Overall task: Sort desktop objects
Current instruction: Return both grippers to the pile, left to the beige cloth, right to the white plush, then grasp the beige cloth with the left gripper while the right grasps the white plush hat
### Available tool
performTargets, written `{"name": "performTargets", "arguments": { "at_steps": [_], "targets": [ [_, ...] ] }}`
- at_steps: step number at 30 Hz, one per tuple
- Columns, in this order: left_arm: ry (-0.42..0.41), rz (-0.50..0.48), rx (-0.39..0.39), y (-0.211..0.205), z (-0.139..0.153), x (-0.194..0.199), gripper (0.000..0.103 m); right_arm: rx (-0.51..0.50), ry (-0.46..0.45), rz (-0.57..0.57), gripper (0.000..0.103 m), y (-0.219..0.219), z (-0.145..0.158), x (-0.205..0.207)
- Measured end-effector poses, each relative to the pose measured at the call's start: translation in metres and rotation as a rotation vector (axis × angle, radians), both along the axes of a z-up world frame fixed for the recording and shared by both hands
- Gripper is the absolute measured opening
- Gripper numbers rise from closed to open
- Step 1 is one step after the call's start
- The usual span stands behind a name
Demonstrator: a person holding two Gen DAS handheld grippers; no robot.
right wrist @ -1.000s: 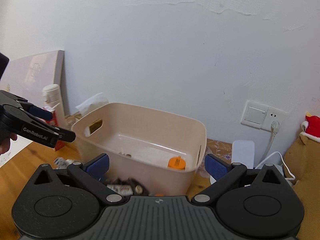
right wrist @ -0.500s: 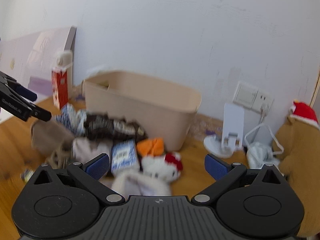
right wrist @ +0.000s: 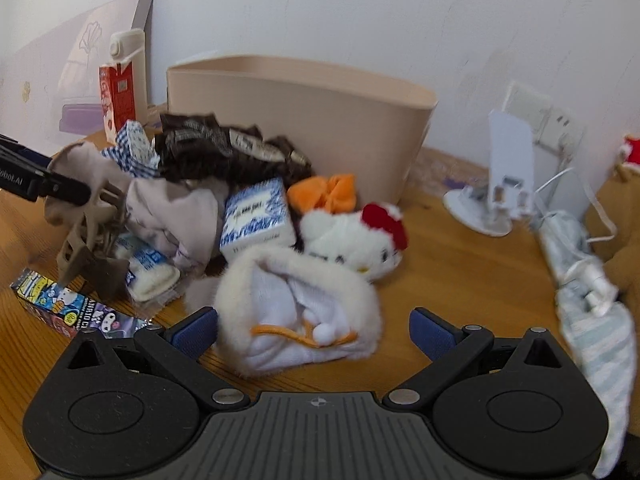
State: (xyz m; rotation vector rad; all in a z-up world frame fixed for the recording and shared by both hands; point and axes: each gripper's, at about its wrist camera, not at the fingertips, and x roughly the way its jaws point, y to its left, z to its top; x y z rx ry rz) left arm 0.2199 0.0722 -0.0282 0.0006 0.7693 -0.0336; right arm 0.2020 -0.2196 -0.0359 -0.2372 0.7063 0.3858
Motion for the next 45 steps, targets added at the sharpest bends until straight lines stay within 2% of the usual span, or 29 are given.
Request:
{"name": "performTargets", "arguments": {
  "at_steps": [11,13,14,16,18,21,22,24,27,30,36,45],
  "targets": [
    [0.023,-0.014,-0.09,0.004,-0.016,0.03,0.087,0.001,0.018,0.015,0.103,0.011,-0.014,0.02],
    [0.021,-0.013,-0.093,0.004,-0.017,0.03,0.085,0.014,0.019,0.014,0.103,0.011,-0.015,0.022],
    [0.019,-0.014,-0.089,0.003,-0.017,0.029,0.079,0.023,0.017,0.014,0.1,0.011,-0.016,0.022],
    [0.02,0.003,-0.062,0.002,-0.017,0.028,0.067,0.055,0.015,0.013,0.086,0.009,-0.016,0.022],
    [0.018,0.024,-0.025,0.0,-0.015,0.025,0.054,0.071,0.01,0.006,0.078,0.007,-0.017,0.02],
    [0.016,0.029,-0.021,0.0,-0.013,0.02,0.038,0.069,0.001,0.016,0.06,0.006,-0.015,0.015],
    [0.015,0.032,-0.022,0.0,-0.011,0.018,0.036,0.065,-0.001,0.021,0.051,0.006,-0.014,0.013],
    [0.015,0.038,-0.028,0.001,-0.009,0.014,0.031,0.051,-0.004,0.028,0.042,0.005,-0.012,0.009],
    [0.015,0.038,-0.043,0.003,-0.007,0.008,0.028,0.029,-0.011,0.051,0.034,0.004,-0.011,0.004],
    [0.014,0.049,-0.043,0.005,-0.005,0.003,0.026,0.002,-0.024,0.067,0.031,0.004,-0.01,-0.002],
    [-0.001,0.044,-0.05,0.008,0.004,-0.009,0.025,0.011,-0.06,0.076,0.03,-0.002,0.002,-0.017],
    [-0.05,0.018,-0.063,0.006,0.027,-0.029,0.025,0.014,-0.131,0.085,0.03,-0.015,0.034,-0.036]
  ]
}}
